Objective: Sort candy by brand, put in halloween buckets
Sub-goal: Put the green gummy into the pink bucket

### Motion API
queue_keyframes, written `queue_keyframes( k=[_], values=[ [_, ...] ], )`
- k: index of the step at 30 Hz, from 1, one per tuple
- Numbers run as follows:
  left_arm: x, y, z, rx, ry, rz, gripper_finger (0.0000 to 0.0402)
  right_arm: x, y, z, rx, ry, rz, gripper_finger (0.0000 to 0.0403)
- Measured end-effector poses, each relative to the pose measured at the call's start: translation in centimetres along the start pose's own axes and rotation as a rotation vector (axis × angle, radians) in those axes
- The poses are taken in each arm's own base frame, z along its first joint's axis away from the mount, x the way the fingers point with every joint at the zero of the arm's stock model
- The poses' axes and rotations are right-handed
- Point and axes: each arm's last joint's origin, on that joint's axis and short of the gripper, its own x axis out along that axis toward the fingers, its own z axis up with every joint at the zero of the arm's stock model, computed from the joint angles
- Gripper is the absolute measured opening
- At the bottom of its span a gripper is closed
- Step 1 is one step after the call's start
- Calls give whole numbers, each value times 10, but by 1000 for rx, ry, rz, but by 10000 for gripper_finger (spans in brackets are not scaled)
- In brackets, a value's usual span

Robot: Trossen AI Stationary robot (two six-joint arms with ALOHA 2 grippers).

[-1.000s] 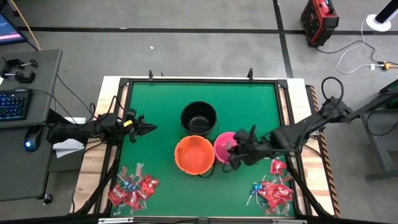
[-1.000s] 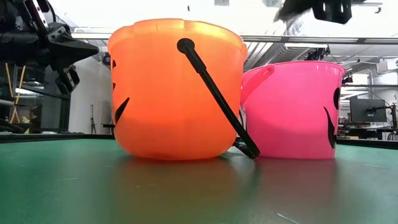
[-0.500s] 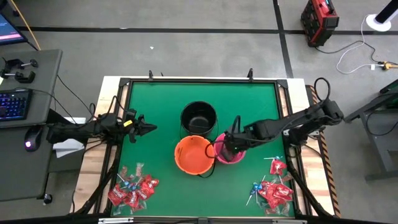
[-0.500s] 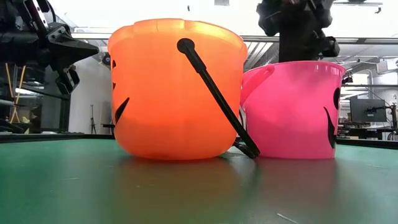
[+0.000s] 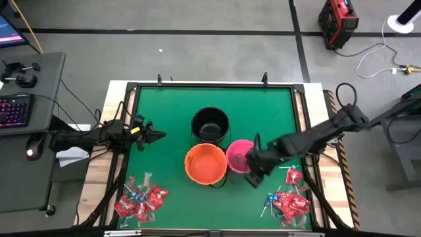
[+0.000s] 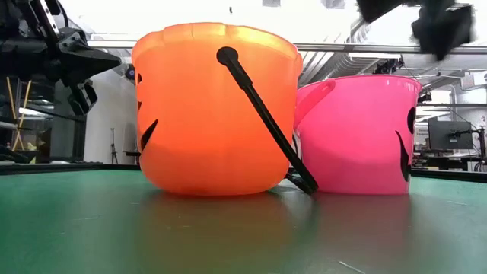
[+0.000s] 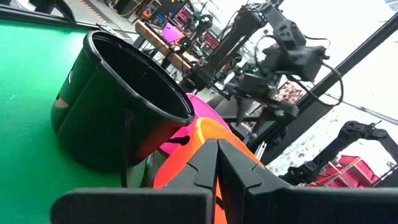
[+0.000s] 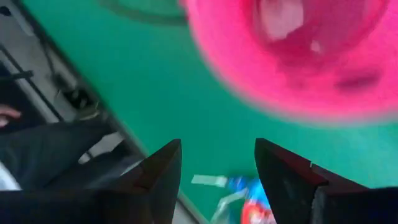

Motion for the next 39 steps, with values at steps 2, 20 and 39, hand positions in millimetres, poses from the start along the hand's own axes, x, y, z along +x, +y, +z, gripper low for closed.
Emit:
queue_keyframes(
  k=[2, 20, 39],
  values=[
    [0, 0, 0, 0, 0, 0, 1, 1, 6, -22, 40, 30, -3, 197],
    [0, 0, 0, 0, 0, 0, 1, 75, -86, -104, 701, 231, -462, 197],
    [0, 0, 0, 0, 0, 0, 1, 91, -106, -102, 807, 135, -398, 97]
  ],
)
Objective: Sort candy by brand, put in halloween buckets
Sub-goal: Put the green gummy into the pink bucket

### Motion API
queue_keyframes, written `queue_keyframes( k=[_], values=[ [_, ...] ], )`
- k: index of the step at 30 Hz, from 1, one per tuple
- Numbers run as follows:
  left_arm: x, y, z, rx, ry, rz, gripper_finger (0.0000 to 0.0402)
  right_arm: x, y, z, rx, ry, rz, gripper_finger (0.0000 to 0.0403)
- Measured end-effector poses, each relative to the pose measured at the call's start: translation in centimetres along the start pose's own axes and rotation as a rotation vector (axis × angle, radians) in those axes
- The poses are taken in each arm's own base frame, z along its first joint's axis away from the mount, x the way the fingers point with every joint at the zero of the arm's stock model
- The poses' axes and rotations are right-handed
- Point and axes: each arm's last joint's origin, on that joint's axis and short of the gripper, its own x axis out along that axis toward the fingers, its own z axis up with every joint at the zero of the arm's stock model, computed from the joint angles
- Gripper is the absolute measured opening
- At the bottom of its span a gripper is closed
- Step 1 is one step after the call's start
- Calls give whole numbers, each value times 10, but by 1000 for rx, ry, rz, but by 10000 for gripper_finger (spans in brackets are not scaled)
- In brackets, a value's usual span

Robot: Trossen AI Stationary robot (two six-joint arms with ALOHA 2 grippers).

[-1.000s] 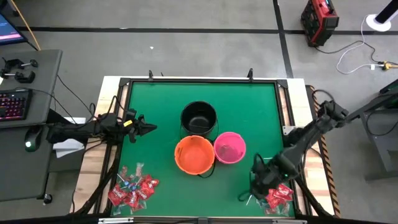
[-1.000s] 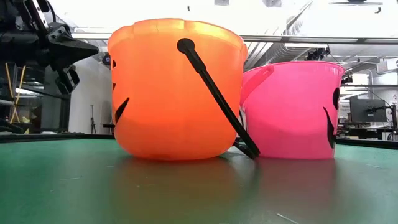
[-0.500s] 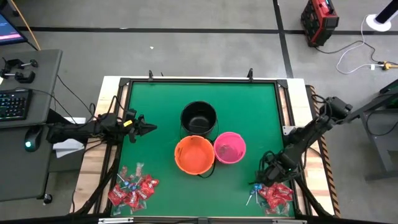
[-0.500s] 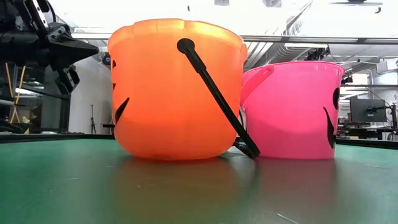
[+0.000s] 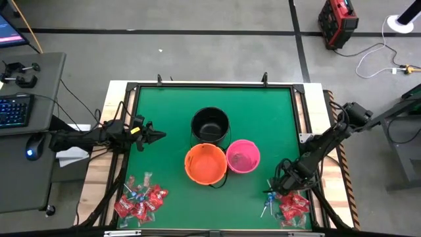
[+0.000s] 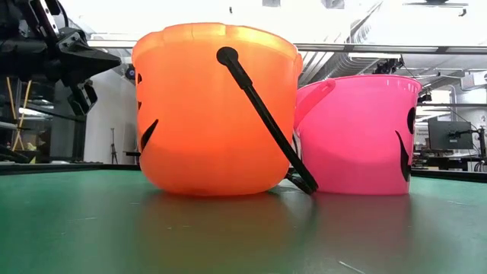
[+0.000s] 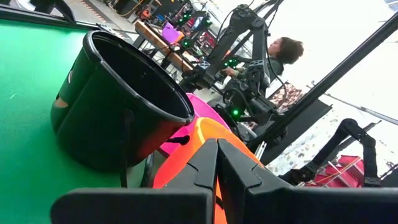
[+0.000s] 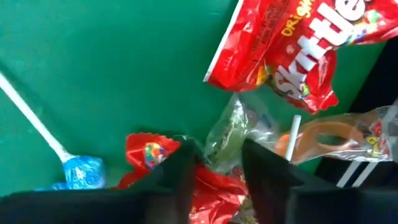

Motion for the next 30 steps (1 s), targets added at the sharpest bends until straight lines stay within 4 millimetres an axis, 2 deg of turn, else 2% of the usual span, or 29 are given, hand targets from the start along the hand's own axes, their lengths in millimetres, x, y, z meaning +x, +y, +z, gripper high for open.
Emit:
queue_keyframes(
  k=[3, 4, 7, 11, 15, 18, 20, 23, 25, 30],
  values=[
    [0, 0, 0, 0, 0, 0, 1, -2, 0, 0, -31, -20, 6, 26],
    [0, 0, 0, 0, 0, 0, 1, -4, 1, -1, -39, -36, 12, 14],
    [0, 0, 0, 0, 0, 0, 1, -15, 3, -6, -71, -73, 5, 18],
    [0, 0, 0, 0, 0, 0, 1, -48, 7, -20, -138, -175, 16, 7],
    [0, 0, 0, 0, 0, 0, 1, -90, 6, -34, -276, -422, 104, 8],
    [0, 0, 0, 0, 0, 0, 1, -108, 4, -38, -378, -584, 89, 4],
    [0, 0, 0, 0, 1, 0, 1, -109, 6, -40, -505, -605, 30, 3],
    [0, 0, 0, 0, 0, 0, 1, -102, 10, -46, -713, -525, -82, 2],
    [0, 0, 0, 0, 0, -1, 1, -97, 12, -46, -746, -513, -132, 2],
    [0, 0, 0, 0, 0, 0, 1, -90, 17, -47, -749, -535, -105, 14]
  ],
)
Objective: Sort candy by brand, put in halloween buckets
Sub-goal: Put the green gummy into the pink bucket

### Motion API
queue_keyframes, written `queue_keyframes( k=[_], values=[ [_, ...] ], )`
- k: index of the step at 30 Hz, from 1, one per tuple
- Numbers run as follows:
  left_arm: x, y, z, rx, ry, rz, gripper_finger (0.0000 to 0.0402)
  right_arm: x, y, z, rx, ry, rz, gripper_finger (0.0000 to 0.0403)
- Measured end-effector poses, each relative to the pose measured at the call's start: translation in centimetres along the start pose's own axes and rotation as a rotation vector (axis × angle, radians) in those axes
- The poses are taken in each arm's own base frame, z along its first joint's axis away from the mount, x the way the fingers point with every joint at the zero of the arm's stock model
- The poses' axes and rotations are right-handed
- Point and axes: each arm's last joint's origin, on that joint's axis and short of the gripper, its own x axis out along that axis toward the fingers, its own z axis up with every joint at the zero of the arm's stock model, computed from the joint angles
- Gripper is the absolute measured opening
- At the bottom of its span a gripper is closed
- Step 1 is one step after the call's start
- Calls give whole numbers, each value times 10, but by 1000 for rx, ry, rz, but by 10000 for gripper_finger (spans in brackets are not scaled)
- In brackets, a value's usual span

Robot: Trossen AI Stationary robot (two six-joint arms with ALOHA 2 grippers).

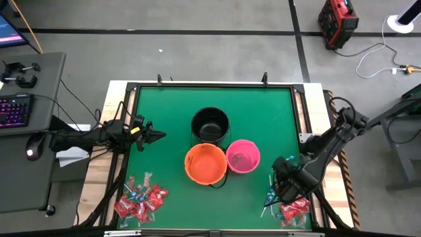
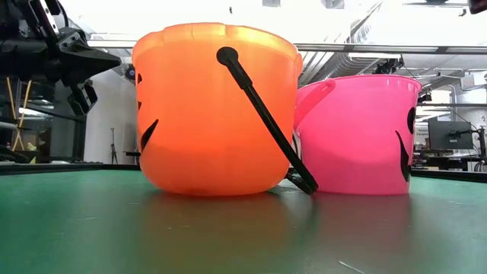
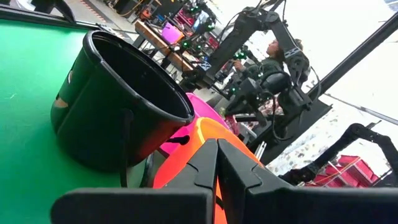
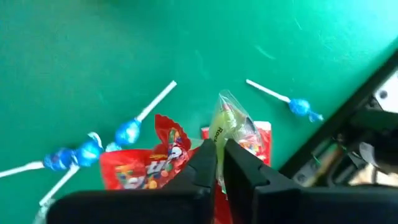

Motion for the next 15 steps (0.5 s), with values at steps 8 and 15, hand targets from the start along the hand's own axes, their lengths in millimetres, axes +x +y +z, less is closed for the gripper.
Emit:
queue_keyframes(
  k=[8, 15],
  values=[
    [0, 0, 0, 0, 0, 0, 1, 46, 8, -6, 123, 28, 106, 21],
    [0, 0, 0, 0, 0, 0, 1, 83, -3, -3, 342, 30, 63, 21]
  ],
)
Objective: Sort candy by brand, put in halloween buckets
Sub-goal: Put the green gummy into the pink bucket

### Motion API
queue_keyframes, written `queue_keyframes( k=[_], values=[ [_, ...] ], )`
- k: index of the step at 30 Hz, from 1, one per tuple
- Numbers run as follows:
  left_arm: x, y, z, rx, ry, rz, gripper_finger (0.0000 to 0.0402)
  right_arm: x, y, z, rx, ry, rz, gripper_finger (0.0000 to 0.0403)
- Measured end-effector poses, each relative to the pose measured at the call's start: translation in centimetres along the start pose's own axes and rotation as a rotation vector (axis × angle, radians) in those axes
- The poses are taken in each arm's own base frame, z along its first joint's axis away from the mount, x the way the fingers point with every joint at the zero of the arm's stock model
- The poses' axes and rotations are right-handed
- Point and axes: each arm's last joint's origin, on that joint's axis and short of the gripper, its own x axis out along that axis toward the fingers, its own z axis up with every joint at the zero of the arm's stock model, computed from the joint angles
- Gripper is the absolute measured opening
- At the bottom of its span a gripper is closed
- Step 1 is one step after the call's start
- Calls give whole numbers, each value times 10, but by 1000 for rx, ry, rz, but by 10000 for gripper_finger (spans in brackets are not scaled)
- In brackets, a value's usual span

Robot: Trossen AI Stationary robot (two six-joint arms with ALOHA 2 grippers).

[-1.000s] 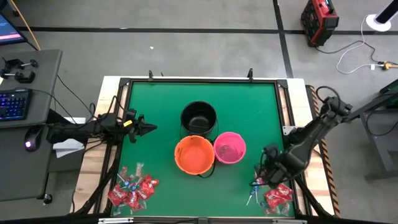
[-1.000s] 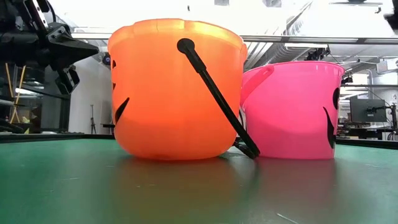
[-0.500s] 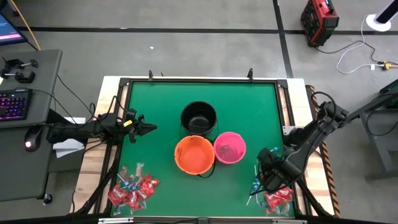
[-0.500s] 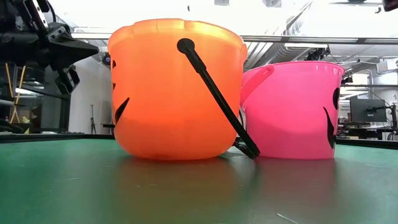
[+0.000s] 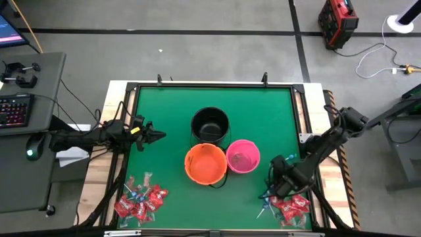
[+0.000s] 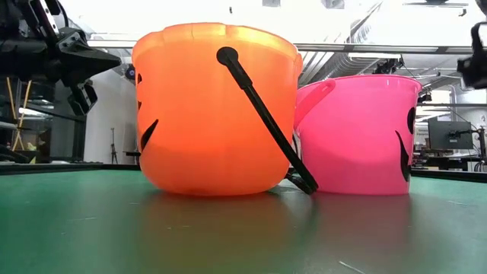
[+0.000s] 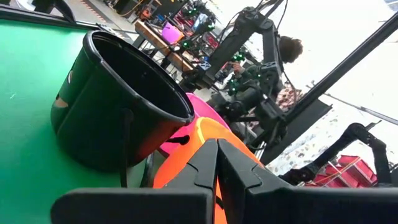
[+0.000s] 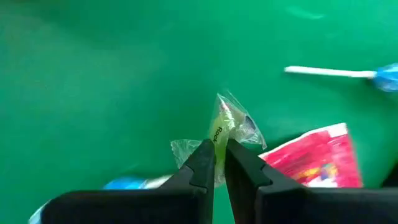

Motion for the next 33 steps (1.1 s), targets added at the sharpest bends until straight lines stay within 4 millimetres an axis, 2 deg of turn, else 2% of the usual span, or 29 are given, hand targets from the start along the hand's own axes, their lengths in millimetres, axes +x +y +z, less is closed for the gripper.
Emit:
queue_keyframes(
  k=[5, 8, 12, 16, 21, 23, 28, 33],
  values=[
    [0, 0, 0, 0, 0, 0, 1, 6, -2, 7, 42, 10, -25, 21],
    [0, 0, 0, 0, -1, 0, 1, -3, 4, 14, 21, -28, -2, 18],
    [0, 0, 0, 0, 0, 0, 1, -29, 9, 27, -15, -119, -29, 4],
    [0, 0, 0, 0, 0, 0, 1, -66, 13, 42, -9, -286, -43, 3],
    [0, 0, 0, 0, 0, 0, 1, -97, 30, 57, 26, -553, 130, 3],
    [0, 0, 0, 0, 0, 0, 1, -98, 39, 62, 24, -566, 196, 3],
    [0, 0, 0, 0, -1, 0, 1, -94, 56, 81, -24, -446, 269, 11],
    [0, 0, 0, 0, 0, 0, 1, -88, 59, 113, -20, -327, 275, 68]
  ],
)
